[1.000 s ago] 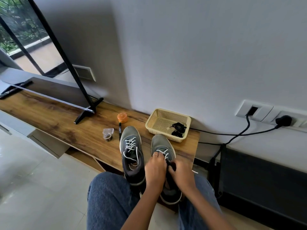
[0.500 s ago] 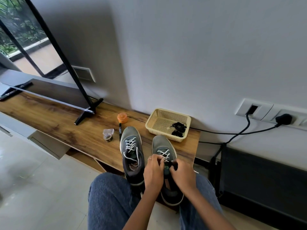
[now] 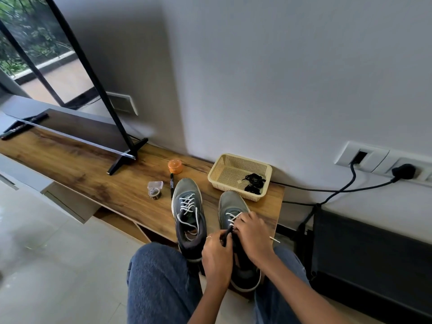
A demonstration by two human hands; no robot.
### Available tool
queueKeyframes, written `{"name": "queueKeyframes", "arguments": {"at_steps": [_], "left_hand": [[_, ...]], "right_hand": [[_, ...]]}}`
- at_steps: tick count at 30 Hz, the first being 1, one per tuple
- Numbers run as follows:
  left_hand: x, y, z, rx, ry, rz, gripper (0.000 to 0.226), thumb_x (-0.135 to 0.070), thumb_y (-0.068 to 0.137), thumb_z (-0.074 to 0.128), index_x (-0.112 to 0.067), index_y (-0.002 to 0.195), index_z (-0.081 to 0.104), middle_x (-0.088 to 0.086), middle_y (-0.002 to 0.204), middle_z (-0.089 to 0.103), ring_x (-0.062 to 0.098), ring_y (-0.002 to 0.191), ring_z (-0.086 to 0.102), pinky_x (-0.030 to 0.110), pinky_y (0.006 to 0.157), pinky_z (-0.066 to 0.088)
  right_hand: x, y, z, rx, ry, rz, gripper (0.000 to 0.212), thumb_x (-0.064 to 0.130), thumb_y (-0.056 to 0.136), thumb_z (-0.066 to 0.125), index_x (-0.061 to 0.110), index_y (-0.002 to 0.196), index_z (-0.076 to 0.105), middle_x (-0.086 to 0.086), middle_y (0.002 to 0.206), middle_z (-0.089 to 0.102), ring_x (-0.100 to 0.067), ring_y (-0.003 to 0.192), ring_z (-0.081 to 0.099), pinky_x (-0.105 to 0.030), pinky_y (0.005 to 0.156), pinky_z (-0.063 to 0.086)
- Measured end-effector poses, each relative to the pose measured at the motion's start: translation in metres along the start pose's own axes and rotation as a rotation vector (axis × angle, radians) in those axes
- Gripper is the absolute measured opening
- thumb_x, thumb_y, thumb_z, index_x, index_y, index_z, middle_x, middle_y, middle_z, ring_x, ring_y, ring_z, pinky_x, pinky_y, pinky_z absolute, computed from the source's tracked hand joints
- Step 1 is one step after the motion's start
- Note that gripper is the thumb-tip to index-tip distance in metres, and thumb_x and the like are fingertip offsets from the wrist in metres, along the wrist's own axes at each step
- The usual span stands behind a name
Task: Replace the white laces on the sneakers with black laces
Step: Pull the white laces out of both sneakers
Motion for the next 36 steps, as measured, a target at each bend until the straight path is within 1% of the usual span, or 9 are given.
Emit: {"name": "queueKeyframes", "arguments": {"at_steps": [2, 5, 9, 13, 17, 20, 25, 31, 36], "left_hand": [[0.002, 0.0, 0.0, -0.005, -0.003, -0.007, 0.017, -0.031, 0.094, 0.058, -0.023, 0.106, 0.067, -0.005, 0.096, 0.064, 0.01, 0.085, 0.061, 0.03, 0.076, 0.051], [0.005, 0.001, -0.004, -0.04, -0.033, -0.032, 0.016, -0.029, 0.093, 0.059, -0.021, 0.104, 0.068, -0.003, 0.096, 0.065, 0.01, 0.083, 0.061, 0.029, 0.075, 0.051], [0.007, 0.003, -0.003, -0.018, -0.068, -0.048, 0.015, -0.028, 0.091, 0.062, -0.022, 0.102, 0.07, -0.005, 0.094, 0.067, 0.008, 0.082, 0.063, 0.024, 0.074, 0.05], [0.007, 0.003, 0.0, 0.004, -0.076, -0.059, 0.015, -0.028, 0.09, 0.062, -0.023, 0.102, 0.07, -0.004, 0.094, 0.068, 0.009, 0.084, 0.065, 0.026, 0.076, 0.052], [0.009, 0.002, 0.0, 0.022, -0.093, -0.085, 0.015, -0.029, 0.09, 0.062, -0.023, 0.101, 0.07, -0.006, 0.092, 0.068, 0.009, 0.083, 0.064, 0.028, 0.075, 0.052], [0.007, 0.001, -0.001, 0.022, -0.082, -0.075, 0.015, -0.029, 0.091, 0.061, -0.023, 0.101, 0.07, -0.006, 0.091, 0.067, 0.01, 0.083, 0.063, 0.029, 0.075, 0.052], [0.006, 0.001, -0.001, 0.018, -0.059, -0.062, 0.018, -0.029, 0.091, 0.061, -0.021, 0.106, 0.069, -0.005, 0.096, 0.067, 0.012, 0.087, 0.063, 0.028, 0.077, 0.05], [0.004, -0.001, -0.001, 0.025, -0.056, -0.053, 0.017, -0.029, 0.092, 0.059, -0.024, 0.105, 0.069, -0.007, 0.095, 0.067, 0.01, 0.087, 0.062, 0.028, 0.076, 0.05], [0.004, -0.002, -0.002, 0.018, -0.048, -0.049, 0.017, -0.028, 0.092, 0.058, -0.024, 0.105, 0.069, -0.006, 0.095, 0.067, 0.011, 0.087, 0.063, 0.03, 0.077, 0.051]], "right_hand": [[-0.005, -0.001, -0.002, -0.038, 0.074, 0.031, 0.012, 0.011, 0.078, 0.073, 0.019, 0.076, 0.064, 0.008, 0.082, 0.059, -0.015, 0.078, 0.054, -0.026, 0.06, 0.043], [-0.044, -0.006, -0.014, -0.195, 0.362, 0.392, 0.016, 0.005, 0.086, 0.061, 0.012, 0.072, 0.058, 0.008, 0.078, 0.054, -0.008, 0.074, 0.051, -0.014, 0.06, 0.034], [-0.088, -0.023, -0.01, -0.313, 0.68, 0.865, 0.007, 0.005, 0.085, 0.059, 0.006, 0.079, 0.061, -0.004, 0.085, 0.059, -0.026, 0.085, 0.059, -0.029, 0.064, 0.038], [-0.043, -0.005, -0.016, -0.14, 0.411, 0.478, 0.03, 0.004, 0.081, 0.059, 0.021, 0.107, 0.057, 0.009, 0.105, 0.052, -0.014, 0.101, 0.053, -0.035, 0.083, 0.045], [0.0, 0.0, -0.006, 0.062, -0.045, 0.175, 0.023, 0.017, 0.081, 0.064, 0.025, 0.102, 0.068, 0.006, 0.118, 0.053, -0.021, 0.116, 0.044, -0.04, 0.087, 0.032], [0.006, -0.003, -0.001, 0.1, -0.157, 0.16, 0.016, 0.024, 0.083, 0.068, 0.025, 0.098, 0.071, 0.005, 0.12, 0.056, -0.024, 0.117, 0.043, -0.039, 0.083, 0.03], [0.005, -0.003, -0.003, 0.038, -0.242, 0.143, 0.024, 0.026, 0.056, 0.09, 0.025, 0.071, 0.072, 0.006, 0.092, 0.063, -0.023, 0.095, 0.055, -0.037, 0.072, 0.034], [-0.003, -0.009, 0.003, -0.028, -0.186, 0.169, 0.018, 0.021, 0.062, 0.088, 0.026, 0.065, 0.071, 0.006, 0.091, 0.063, -0.019, 0.096, 0.044, -0.034, 0.073, 0.021], [-0.01, -0.008, 0.003, -0.003, -0.107, 0.224, 0.013, 0.024, 0.065, 0.084, 0.022, 0.068, 0.072, 0.003, 0.1, 0.063, -0.025, 0.099, 0.051, -0.041, 0.076, 0.033]]}}
Point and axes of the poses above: each hand's wrist, its own y-axis towards the middle knuckle, its own z-axis out of the palm, x = y × z, the point moved 9 cm from there along y, towards the middle knuckle
